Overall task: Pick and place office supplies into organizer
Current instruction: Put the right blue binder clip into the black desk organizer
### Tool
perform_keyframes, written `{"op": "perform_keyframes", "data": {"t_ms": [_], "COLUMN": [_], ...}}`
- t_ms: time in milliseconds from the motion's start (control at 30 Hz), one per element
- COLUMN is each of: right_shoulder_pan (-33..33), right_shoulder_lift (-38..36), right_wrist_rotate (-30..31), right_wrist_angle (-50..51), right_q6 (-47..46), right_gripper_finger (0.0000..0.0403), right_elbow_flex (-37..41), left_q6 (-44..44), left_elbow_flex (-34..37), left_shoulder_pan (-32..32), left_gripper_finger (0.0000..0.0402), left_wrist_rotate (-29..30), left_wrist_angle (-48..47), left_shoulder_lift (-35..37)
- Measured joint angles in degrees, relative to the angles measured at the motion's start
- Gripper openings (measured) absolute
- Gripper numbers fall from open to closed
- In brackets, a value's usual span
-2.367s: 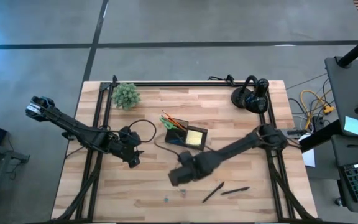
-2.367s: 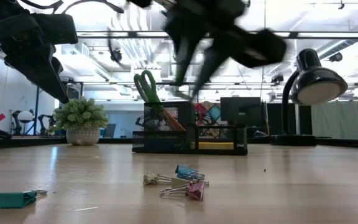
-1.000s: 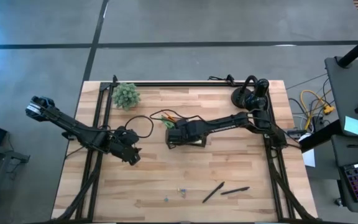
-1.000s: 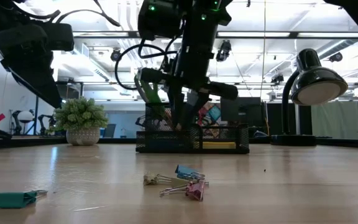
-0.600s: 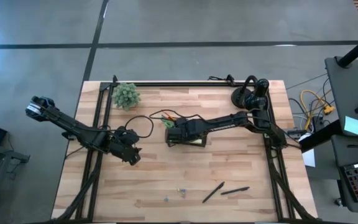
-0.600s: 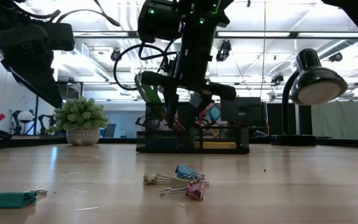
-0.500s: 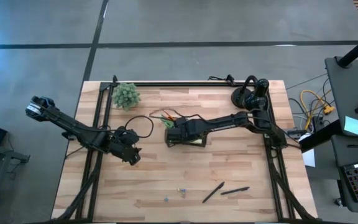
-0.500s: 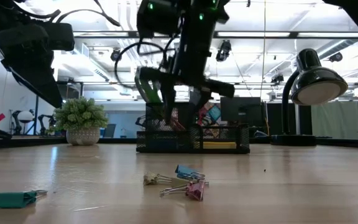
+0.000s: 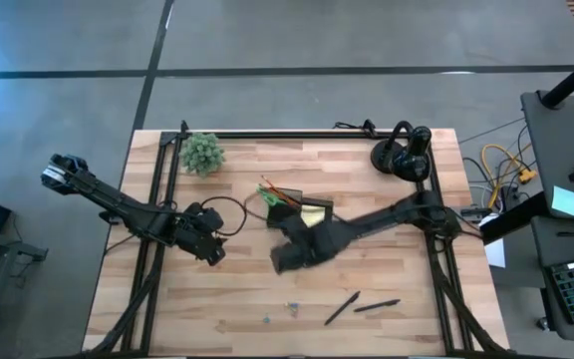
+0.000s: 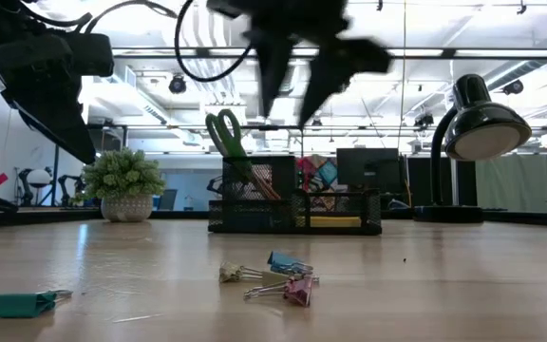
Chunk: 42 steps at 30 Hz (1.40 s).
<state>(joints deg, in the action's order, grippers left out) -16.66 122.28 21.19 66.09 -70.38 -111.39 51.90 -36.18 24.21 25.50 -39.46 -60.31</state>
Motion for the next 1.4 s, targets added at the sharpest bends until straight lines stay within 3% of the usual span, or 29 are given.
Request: {"op": "perform_keyframes", "data": {"t_ms": [133,333,500,600,833,933,1033,1233,1400], "right_shoulder_pan": [-4.91,-12.87,-18.00,-19.55,-18.97,-18.66,-18.10,-15.50,-12.64], "right_shoulder_lift": [-0.21,-0.52,0.62,2.86,6.10,7.30,7.76,7.95,8.75], "right_wrist_rotate": [-0.21,-4.45,-9.41,-9.65,-15.24,-14.69,-14.24,-13.49,-13.79], "right_wrist_angle": [4.93,-0.40,-11.35,-12.38,-14.61,-18.02,-18.79,-18.44,-19.09], "right_q6": [-5.06,-12.15,-6.57,-0.85,-5.22,-1.93,0.51,-6.00,-5.23], "right_gripper_finger": [0.0187,0.0187,0.0187,0.0187,0.0187,0.0187,0.0187,0.0177,0.0162], "right_elbow_flex": [-0.13,1.41,3.55,3.99,4.04,4.06,4.02,4.65,4.74], "left_q6": [0.00,-0.31,-1.59,-4.87,-7.20,-7.25,-7.28,-5.78,-5.70], "left_elbow_flex": [0.00,0.00,0.00,0.11,0.11,0.11,0.11,0.15,0.16], "left_shoulder_pan": [0.00,-0.01,-0.01,0.22,1.00,1.68,2.71,4.49,5.14], "left_gripper_finger": [0.0199,0.0199,0.0199,0.0199,0.0199,0.0199,0.0199,0.0199,0.0199], "left_wrist_rotate": [0.01,-0.03,-1.13,-3.16,-9.60,-11.55,-11.87,-12.08,-12.07], "left_wrist_angle": [-0.01,-0.04,-0.01,-0.02,0.14,1.10,2.59,3.50,5.02], "left_shoulder_lift": [0.00,0.00,-0.19,-0.35,-0.41,-1.03,-1.49,-2.34,-2.36]}}
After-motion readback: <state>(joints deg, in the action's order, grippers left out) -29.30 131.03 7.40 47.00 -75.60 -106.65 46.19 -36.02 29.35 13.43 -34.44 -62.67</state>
